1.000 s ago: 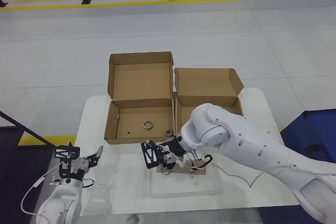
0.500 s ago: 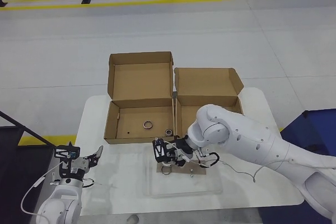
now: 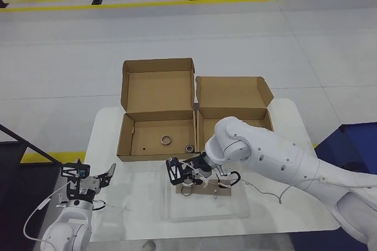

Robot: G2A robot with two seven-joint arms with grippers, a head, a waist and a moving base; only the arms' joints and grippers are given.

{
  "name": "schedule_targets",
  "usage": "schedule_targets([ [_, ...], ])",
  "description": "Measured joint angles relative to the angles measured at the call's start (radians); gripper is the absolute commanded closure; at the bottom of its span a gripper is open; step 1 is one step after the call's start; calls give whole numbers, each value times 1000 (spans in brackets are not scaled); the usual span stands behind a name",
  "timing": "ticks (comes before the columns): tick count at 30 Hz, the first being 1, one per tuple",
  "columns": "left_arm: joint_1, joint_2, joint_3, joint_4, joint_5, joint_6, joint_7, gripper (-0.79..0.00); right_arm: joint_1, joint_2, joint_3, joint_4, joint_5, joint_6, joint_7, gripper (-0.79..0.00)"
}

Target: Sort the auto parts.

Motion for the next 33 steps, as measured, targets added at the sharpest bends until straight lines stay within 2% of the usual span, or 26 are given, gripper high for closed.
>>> schedule_targets([
  [4, 0, 0, 0, 0, 0, 0, 0, -785, -16, -23, -9, 35, -109, -83, -71, 0],
  [12, 0, 0, 0, 0, 0, 0, 0, -785, -27, -87, -39, 143, -239, -116, -131, 0],
  [13, 0, 0, 0, 0, 0, 0, 0, -785, -26, -97, -43, 161, -259, -119, -137, -46],
  [14, 0, 0, 0, 0, 0, 0, 0, -785, -26, -105, -45, 173, -276, -120, -141, -129],
  [15, 0, 0, 0, 0, 0, 0, 0, -785, -28, -112, -45, 184, -292, -121, -148, -108],
  [17, 0, 0, 0, 0, 0, 0, 0, -785, -31, -129, -45, 209, -314, -127, -177, -117],
  [20, 0, 0, 0, 0, 0, 0, 0, -785, -35, -150, -45, 237, -348, -128, -201, -175],
  [33, 0, 0, 0, 0, 0, 0, 0, -785, -54, -222, -45, 307, -394, -127, -146, -188],
])
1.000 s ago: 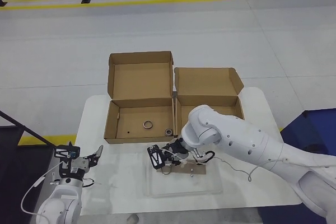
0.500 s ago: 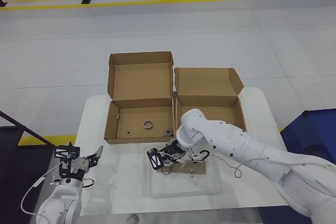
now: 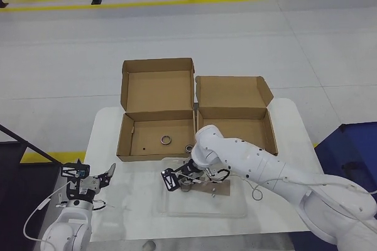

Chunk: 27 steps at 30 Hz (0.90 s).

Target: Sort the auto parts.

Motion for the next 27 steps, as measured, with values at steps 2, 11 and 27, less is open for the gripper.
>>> schedule_targets([
  [2, 0, 0, 0, 0, 0, 0, 0, -785, 1, -5, 0, -4, -2, 0, 22, -185],
  [11, 0, 0, 0, 0, 0, 0, 0, -785, -11, -22, 0, -26, -15, 0, 39, -200],
  [27, 0, 0, 0, 0, 0, 0, 0, -785, 15, -5, 0, -33, 29, 34, 73, -222],
])
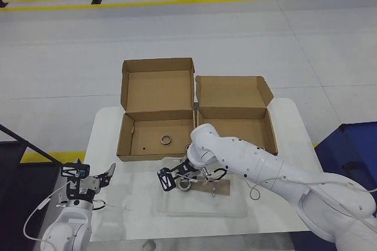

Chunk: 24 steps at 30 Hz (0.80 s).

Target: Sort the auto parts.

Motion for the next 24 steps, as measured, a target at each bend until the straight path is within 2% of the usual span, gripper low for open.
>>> schedule_targets([
  [9, 0, 0, 0, 0, 0, 0, 0, -785, -21, 9, 0, 5, 21, 19, 19, -222],
  [24, 0, 0, 0, 0, 0, 0, 0, -785, -35, -29, 0, 73, 42, 38, 38, -222],
])
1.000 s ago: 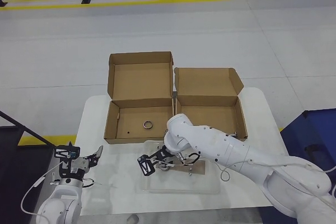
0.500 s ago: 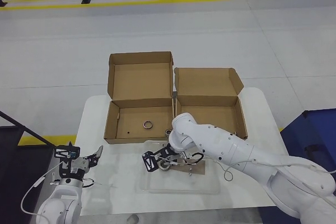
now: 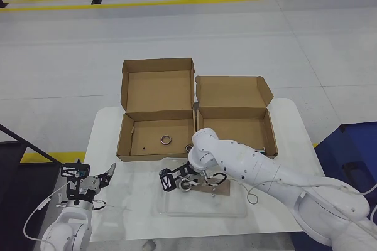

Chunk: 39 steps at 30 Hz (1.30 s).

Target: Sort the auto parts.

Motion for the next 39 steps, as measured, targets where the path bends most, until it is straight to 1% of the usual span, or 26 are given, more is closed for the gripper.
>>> schedule_targets([
  [3, 0, 0, 0, 0, 0, 0, 0, -785, 0, -7, 0, 16, 5, 3, 3, -194],
  [7, 0, 0, 0, 0, 0, 0, 0, -785, 1, -16, 0, 30, 8, 3, 3, -185],
  [9, 0, 0, 0, 0, 0, 0, 0, -785, 2, -19, 0, 36, 11, 3, 3, -132],
  [10, 0, 0, 0, 0, 0, 0, 0, -785, 2, -21, 0, 39, 12, 3, 3, -12],
  [11, 0, 0, 0, 0, 0, 0, 0, -785, 2, -23, 0, 41, 13, 2, 2, 0],
  [18, 0, 0, 0, 0, 0, 0, 0, -785, 4, -30, 0, 47, 21, -7, -7, 0],
  [23, 0, 0, 0, 0, 0, 0, 0, -785, 20, -22, 0, 36, 55, -20, -20, 0],
  [27, 0, 0, 0, 0, 0, 0, 0, -785, 40, 2, 0, 10, 107, -45, -45, 0],
  [32, 0, 0, 0, 0, 0, 0, 0, -785, 53, 53, 0, -60, 141, -73, -73, 0],
  [37, 0, 0, 0, 0, 0, 0, 0, -785, 28, 102, 0, -114, 98, -53, -53, 0],
  [39, 0, 0, 0, 0, 0, 0, 0, -785, 13, 115, 0, -127, 79, -35, -35, 0],
])
